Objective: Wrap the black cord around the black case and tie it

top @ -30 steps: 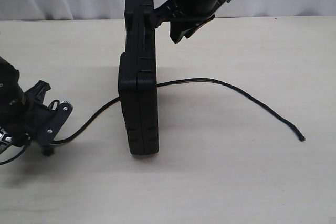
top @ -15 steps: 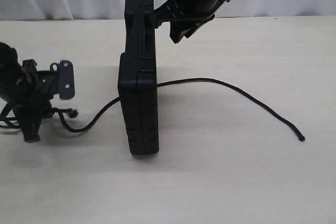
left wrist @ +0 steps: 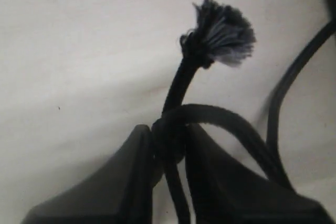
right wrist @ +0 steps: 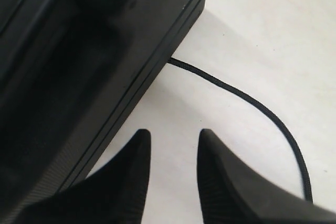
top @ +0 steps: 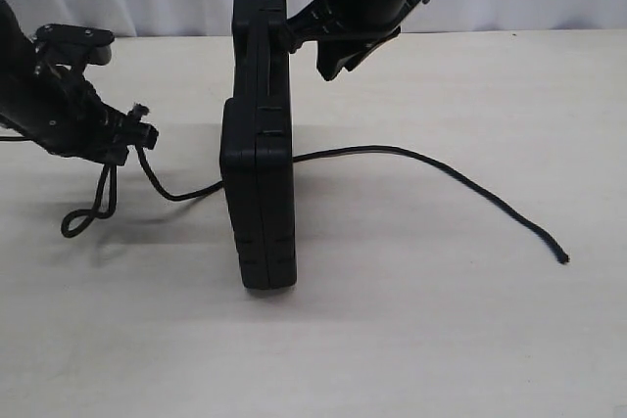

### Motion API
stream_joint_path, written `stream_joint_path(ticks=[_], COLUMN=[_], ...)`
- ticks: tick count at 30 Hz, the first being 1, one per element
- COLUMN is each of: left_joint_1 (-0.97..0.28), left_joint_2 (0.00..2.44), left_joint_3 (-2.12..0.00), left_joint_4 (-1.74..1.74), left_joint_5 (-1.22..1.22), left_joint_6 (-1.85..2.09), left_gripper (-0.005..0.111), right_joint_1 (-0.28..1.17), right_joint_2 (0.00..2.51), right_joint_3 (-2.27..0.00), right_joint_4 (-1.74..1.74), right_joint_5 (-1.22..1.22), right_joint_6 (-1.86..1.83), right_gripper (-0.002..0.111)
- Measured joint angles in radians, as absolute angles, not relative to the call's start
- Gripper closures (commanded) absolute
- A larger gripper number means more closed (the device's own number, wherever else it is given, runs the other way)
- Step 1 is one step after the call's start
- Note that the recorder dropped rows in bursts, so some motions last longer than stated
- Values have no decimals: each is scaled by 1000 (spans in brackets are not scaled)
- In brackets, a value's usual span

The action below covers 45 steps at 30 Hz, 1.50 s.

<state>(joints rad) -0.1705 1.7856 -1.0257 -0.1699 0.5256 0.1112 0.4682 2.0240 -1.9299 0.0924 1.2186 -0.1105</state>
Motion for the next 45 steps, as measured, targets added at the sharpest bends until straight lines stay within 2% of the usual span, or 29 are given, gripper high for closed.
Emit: stream_joint_path(ticks=[5,9,15,20,28,34,42,45], left_joint_1=[-115,-76,-57,-44,-36,-36,-36,-36], left_joint_2=[1786,1786,1786,1786,1786,1786,1788,1810], left_joint_3=[-1026,-1026,-1026,-1023,-842,-747,-747,-747], left_joint_4=[-186,-188,-65,-40,-505,-619,-637,-637], left_joint_5=[531,593,713,725,391,131,48,55], left_joint_6=[-131,-124,167,-86,-216,-246,-257,-257], left_gripper=[58,58,58,58,58,59,73,73], right_joint_1=[468,468,468,468,468,468,468,468], right_joint_2=[2024,2024,2024,2024,2024,2024,2024,2024], right_joint_3=[-1930,-1930,-1930,-1930,-1930,-1930,-1930,-1930], right_joint_4=[92,92,94,94,96,96,96,96], right_joint_5=[1219,1219,1219,1219,1219,1219,1219,1219], right_joint_6=[-111,-111,-111,-111,-111,-111,-111,-111], right_gripper=[78,78,78,78,78,78,78,78])
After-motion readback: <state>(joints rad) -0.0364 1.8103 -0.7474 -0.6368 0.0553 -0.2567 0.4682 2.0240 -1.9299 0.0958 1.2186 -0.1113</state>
